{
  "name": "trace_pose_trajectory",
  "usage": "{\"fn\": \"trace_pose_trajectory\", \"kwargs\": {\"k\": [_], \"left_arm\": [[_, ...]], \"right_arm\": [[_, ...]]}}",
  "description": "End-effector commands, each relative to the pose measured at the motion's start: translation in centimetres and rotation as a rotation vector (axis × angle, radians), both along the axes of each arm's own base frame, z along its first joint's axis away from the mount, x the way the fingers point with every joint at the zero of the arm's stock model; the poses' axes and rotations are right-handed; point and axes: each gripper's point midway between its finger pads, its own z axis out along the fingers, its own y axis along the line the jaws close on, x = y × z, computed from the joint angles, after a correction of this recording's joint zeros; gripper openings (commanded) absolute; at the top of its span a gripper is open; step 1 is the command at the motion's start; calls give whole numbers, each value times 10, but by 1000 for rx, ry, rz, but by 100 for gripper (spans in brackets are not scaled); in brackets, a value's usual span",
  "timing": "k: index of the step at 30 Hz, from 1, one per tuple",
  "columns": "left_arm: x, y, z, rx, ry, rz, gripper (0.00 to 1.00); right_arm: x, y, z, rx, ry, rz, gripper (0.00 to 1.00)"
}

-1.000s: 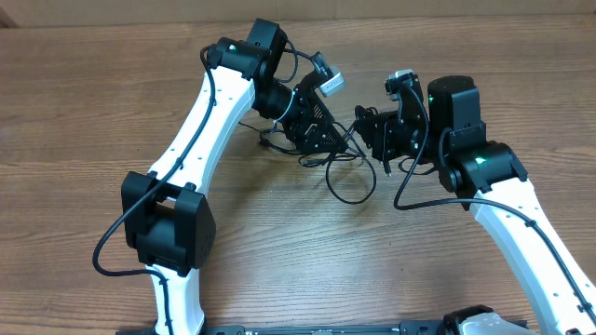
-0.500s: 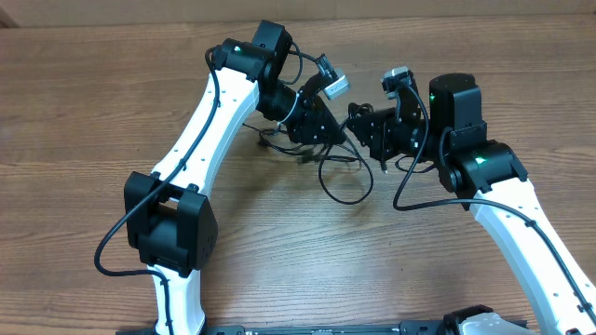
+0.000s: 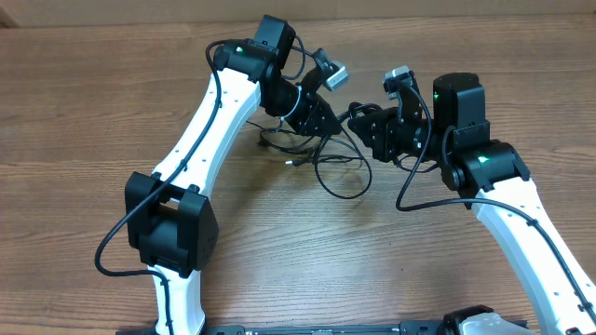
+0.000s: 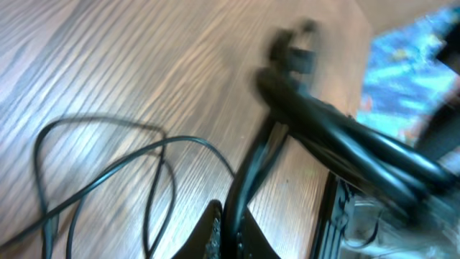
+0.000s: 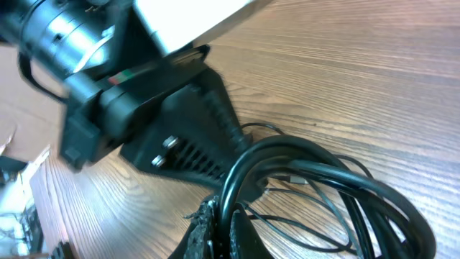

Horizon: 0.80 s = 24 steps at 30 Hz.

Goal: Untangle cables

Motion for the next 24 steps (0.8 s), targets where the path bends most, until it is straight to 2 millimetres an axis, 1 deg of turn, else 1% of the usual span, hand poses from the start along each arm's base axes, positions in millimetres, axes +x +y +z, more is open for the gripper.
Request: {"fn": "trace_pose_trajectory", "kwargs": {"k": [1,5,7,10,13,16,18,20,21,23,24], "left_arm": [[23,26,-7,139,95,257,6],[29,27,-5,130,116,306,7],[32,26,-4,123,120,323,10],[33,26,-4,121,116,323,11],[33,26,-4,121,115,323,11],[33,26,-4,119,112,323,11],[34,25,-3,118,110,323,12],[34,25,-4,119,110,323,12],[34,26,-3,118,110,323,12],[34,26,-4,121,107,325,14],[35,26,-4,121,106,326,15]], "right_arm": [[-20,15,24,33,-106,175,4],[-38,20,20,26,-137,296,4],[-44,19,15,5,-135,323,4],[-50,17,9,-19,-135,350,4],[-60,15,-1,-61,-141,404,4],[-65,13,-5,-76,-138,424,4],[-65,13,-5,-76,-139,424,9],[-65,13,-5,-76,-140,425,4],[-66,15,-4,-72,-147,436,4],[-76,19,-1,-51,-186,507,4],[-84,22,1,-34,-214,562,4]]}}
